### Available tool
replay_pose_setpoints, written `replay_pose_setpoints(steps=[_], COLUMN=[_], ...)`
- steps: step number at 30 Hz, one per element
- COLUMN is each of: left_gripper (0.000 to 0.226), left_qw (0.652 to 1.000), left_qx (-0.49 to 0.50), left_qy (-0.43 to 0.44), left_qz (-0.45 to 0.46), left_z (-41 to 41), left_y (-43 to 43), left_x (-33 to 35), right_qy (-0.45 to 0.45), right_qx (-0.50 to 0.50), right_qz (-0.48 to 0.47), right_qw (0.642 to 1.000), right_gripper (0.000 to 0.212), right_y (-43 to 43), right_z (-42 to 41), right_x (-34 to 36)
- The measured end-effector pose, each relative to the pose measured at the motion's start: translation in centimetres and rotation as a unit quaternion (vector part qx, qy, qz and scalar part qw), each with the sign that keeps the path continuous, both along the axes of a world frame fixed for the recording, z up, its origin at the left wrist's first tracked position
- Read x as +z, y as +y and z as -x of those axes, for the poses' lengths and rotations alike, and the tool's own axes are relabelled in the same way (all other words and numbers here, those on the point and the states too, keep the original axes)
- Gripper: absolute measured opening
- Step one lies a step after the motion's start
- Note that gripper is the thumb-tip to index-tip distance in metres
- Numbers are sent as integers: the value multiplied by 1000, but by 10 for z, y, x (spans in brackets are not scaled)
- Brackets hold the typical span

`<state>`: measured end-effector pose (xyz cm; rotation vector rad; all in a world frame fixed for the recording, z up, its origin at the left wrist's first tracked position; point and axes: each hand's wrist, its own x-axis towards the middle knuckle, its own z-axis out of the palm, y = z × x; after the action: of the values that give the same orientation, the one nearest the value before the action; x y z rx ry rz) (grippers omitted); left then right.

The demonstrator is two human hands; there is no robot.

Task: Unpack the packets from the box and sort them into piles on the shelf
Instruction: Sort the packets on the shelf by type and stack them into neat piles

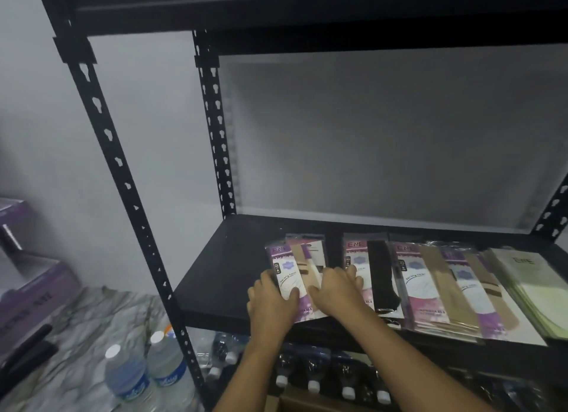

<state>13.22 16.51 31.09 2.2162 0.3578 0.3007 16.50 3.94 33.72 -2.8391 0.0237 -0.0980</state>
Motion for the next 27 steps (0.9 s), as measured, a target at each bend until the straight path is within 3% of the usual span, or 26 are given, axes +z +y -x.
replay_pose_setpoints(steps=[4, 11, 16, 21, 27], left_gripper=[45, 48, 50, 52, 55], left_qw=[1000, 998, 985, 968, 958], left_qx=[0, -2, -25, -37, -72], left_qy=[0, -38, -94, -148, -173], left_qz=[23, 53, 140, 202, 219], left_z=[-2, 3, 8, 12, 19], left_y=[-4, -10, -11, -16, -37], left_x=[0, 6, 15, 33, 59], right_qy=[-6, -6, -40, -89, -143], right_qx=[-14, -29, -35, -5, -24], right_qz=[12, -33, -123, -268, -340], right_qw=[1000, 999, 991, 959, 929], right_gripper=[31, 31, 44, 32, 30], right_y=[3, 2, -5, -20, -43], right_z=[-1, 4, 7, 19, 36], right_x=[2, 8, 14, 26, 40])
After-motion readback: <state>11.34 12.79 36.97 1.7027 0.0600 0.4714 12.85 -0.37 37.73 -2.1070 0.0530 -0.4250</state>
